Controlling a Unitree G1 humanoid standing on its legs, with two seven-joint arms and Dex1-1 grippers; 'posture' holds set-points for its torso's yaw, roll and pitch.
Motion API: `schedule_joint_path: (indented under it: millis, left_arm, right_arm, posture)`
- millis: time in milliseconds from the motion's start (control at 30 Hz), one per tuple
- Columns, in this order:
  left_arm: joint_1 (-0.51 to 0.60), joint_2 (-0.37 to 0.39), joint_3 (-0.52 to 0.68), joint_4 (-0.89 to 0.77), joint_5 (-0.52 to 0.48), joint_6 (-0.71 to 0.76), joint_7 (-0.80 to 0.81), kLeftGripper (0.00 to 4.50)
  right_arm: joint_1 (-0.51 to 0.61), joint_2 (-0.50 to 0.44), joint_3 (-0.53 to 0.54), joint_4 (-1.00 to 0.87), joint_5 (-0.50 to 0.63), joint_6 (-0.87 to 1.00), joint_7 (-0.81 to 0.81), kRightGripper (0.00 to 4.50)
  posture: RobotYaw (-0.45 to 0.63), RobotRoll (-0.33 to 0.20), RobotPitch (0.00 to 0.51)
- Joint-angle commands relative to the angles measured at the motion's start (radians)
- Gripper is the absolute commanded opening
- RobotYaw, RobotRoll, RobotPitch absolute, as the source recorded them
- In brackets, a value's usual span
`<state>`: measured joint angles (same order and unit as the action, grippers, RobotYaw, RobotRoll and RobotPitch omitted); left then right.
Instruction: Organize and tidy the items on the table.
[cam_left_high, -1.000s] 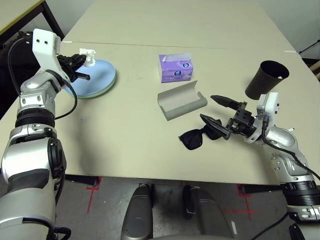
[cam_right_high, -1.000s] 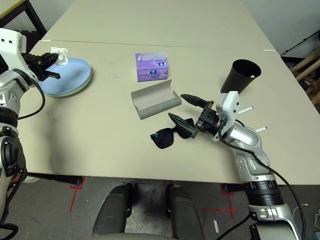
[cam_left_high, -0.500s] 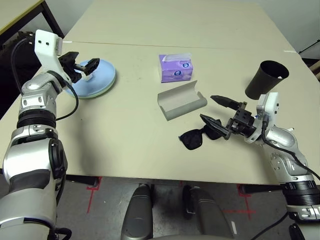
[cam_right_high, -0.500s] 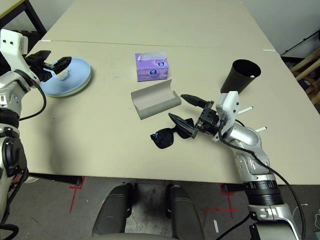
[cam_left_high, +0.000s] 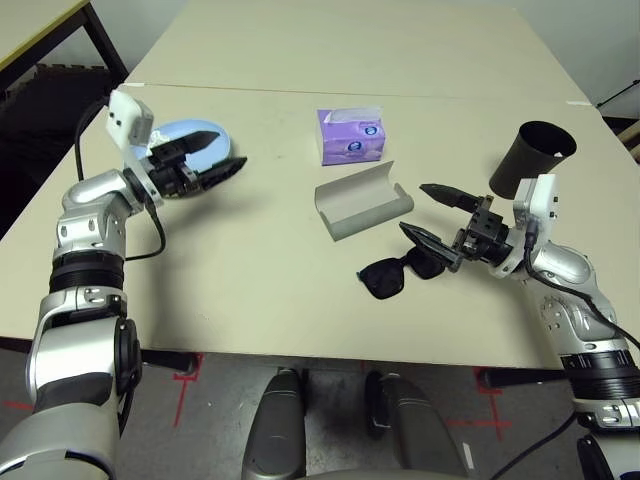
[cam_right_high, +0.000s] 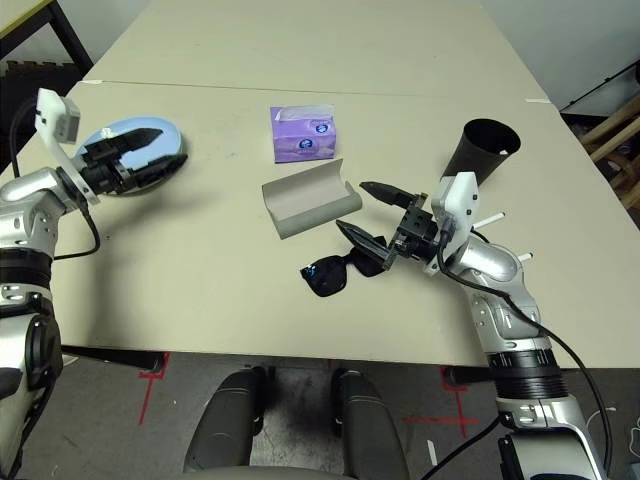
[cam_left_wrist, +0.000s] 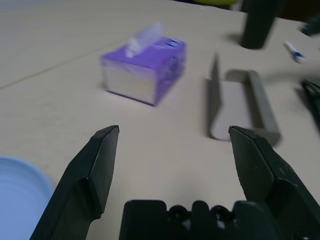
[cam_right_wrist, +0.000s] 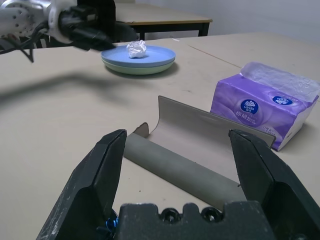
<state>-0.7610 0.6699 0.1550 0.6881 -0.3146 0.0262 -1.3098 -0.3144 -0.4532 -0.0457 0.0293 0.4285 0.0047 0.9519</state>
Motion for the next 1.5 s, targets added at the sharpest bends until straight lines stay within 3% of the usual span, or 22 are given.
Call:
schedule_joint_path:
  millis: [33,433,700,967,1267,1500]
  left_arm:
    - [0.038,-0.003,-0.036,-0.053,-0.01,-0.023,-0.084,4.47]
    - [0.078,-0.042,-0.101,-0.082,-0.006,-0.084,-0.204,4.47]
    - [0.1,-0.056,-0.111,-0.1,-0.004,-0.119,-0.21,4.47]
    - [0.115,-0.081,-0.116,-0.122,-0.004,-0.16,-0.204,4.47]
    - [0.126,-0.123,-0.127,-0.138,-0.002,-0.187,-0.189,4.47]
    - [0.147,-0.149,-0.137,-0.172,-0.006,-0.191,-0.157,4.47]
  right_arm:
    - [0.011,-0.014,-0.007,-0.021,0.009,0.014,0.007,4.5]
    - [0.014,-0.088,-0.009,-0.058,-0.006,0.057,0.014,4.5]
    - [-0.03,-0.172,0.028,-0.146,-0.006,0.227,0.018,4.5]
    - [-0.097,-0.298,0.162,-0.263,-0.139,0.44,0.002,4.5]
    - [-0.234,-0.461,0.323,-0.29,-0.297,0.425,0.172,4.5]
    - [-0.306,-0.49,0.406,-0.341,-0.373,0.427,0.278,4.5]
  posture:
    - [0.18,0.0,0.17]
    - [0.15,0.0,0.194]
    - [0.16,0.0,0.205]
    - [0.17,0.0,0.215]
    - [0.18,0.0,0.217]
    - [0.2,0.0,0.212]
